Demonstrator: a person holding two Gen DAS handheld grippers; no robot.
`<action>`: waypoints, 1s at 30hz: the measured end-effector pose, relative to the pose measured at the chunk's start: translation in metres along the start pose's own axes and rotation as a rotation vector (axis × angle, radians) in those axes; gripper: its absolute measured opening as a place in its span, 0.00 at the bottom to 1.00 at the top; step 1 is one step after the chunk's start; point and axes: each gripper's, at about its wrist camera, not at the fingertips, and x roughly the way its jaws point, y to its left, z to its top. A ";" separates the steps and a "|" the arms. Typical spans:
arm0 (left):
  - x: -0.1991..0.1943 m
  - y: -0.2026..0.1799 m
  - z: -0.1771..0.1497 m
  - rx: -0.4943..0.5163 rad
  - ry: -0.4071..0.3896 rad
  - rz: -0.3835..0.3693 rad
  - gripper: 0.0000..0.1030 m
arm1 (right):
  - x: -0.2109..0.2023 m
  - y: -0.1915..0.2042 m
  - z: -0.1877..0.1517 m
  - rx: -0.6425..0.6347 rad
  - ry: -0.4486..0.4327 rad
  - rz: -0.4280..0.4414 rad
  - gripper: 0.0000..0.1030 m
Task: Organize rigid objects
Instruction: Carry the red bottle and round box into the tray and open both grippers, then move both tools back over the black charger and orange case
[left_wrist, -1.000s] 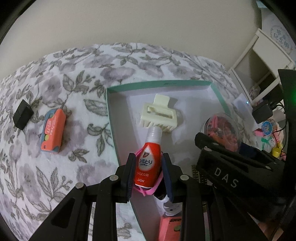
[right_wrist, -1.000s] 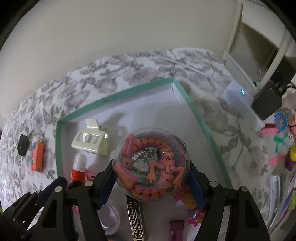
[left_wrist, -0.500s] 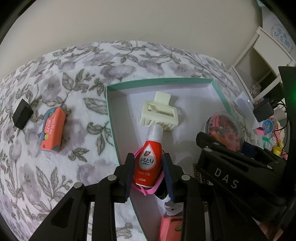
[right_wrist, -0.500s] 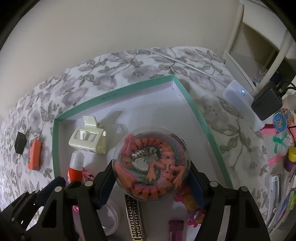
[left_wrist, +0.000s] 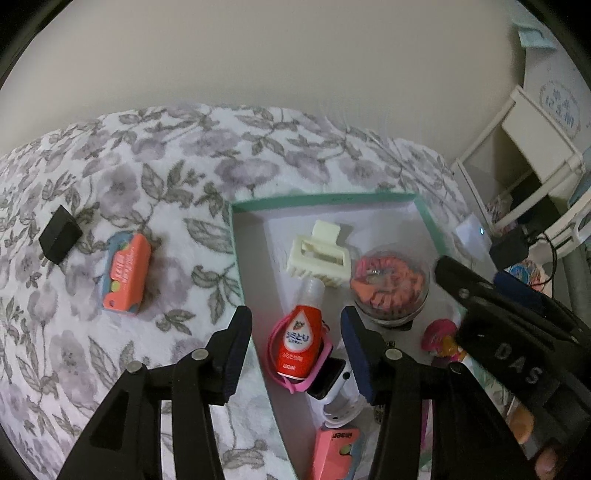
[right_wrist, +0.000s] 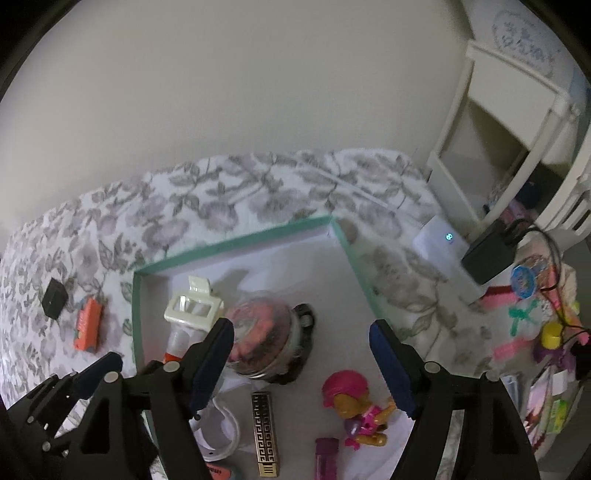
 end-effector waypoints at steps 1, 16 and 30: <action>-0.003 0.003 0.001 -0.009 -0.007 0.002 0.51 | -0.003 -0.001 0.001 0.002 -0.008 -0.004 0.77; -0.026 0.055 0.018 -0.159 -0.100 0.117 0.82 | -0.008 0.006 0.001 -0.059 -0.047 -0.024 0.98; -0.033 0.083 0.020 -0.199 -0.155 0.188 0.99 | 0.004 0.020 -0.001 -0.091 -0.027 -0.015 1.00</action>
